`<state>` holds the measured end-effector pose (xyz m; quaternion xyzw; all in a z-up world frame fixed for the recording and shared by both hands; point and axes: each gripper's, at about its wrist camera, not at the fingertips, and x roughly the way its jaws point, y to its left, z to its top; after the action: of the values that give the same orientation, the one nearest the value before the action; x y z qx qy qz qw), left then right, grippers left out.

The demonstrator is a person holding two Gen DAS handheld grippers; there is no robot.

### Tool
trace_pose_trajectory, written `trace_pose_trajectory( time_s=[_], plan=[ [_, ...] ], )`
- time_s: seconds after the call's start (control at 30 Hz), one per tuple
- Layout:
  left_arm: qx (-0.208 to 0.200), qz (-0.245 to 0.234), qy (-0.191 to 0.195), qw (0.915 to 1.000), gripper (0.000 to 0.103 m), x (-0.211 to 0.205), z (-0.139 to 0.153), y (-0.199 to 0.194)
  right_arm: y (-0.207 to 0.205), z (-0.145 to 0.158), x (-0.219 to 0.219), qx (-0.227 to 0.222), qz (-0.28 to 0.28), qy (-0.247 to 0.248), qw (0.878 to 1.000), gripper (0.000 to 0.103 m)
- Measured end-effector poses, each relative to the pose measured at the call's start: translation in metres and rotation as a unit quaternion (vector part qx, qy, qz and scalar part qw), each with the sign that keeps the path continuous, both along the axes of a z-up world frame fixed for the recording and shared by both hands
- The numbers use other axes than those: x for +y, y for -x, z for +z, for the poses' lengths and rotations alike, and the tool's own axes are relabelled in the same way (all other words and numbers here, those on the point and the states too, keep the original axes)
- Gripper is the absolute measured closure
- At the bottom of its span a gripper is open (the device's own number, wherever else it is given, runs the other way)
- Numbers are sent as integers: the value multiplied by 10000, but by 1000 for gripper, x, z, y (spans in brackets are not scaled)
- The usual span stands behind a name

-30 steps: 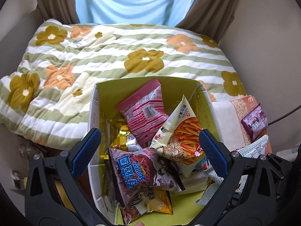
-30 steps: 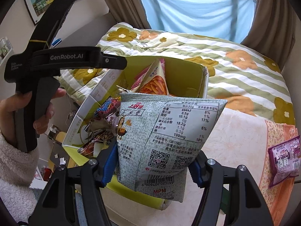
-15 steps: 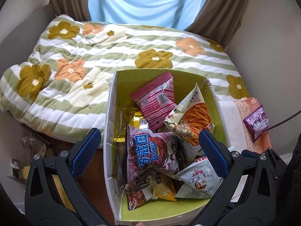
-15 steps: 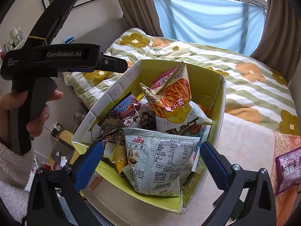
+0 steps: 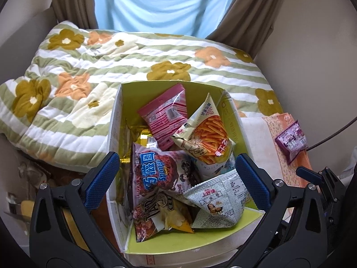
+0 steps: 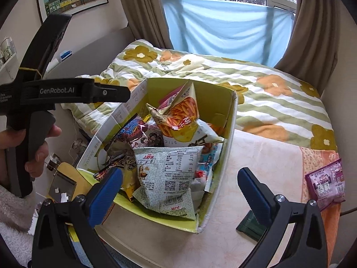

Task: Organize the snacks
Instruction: 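Open the right tool over the box to drop the grey corn-roll bag, then grasp the dark green packet with the left tool while the right tool grasps the purple bag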

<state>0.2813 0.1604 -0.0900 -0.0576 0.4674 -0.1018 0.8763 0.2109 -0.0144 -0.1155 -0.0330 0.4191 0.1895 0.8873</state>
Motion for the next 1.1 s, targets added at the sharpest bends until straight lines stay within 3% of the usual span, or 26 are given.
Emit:
trace_pose_trajectory(
  time_s=[0.33, 0.57, 0.8, 0.93, 1.1],
  plan=[
    [-260, -435, 40, 9987, 0, -91, 20, 19, 14, 21, -105, -376, -754, 251, 9961, 1],
    [-180, -384, 91, 9991, 0, -187, 14, 37, 7, 19, -207, -359, -732, 475, 9955, 1],
    [253, -327, -19, 9991, 0, -272, -24, 52, -15, 1, -275, -353, -359, 785, 9956, 1],
    [470, -336, -53, 9983, 0, -293, -50, 65, -31, -20, -293, -238, -186, 743, 9968, 1],
    [936, -315, -188, 9949, 0, -303, -104, 70, -50, -53, -306, -46, -155, 788, 9968, 1]
  ],
)
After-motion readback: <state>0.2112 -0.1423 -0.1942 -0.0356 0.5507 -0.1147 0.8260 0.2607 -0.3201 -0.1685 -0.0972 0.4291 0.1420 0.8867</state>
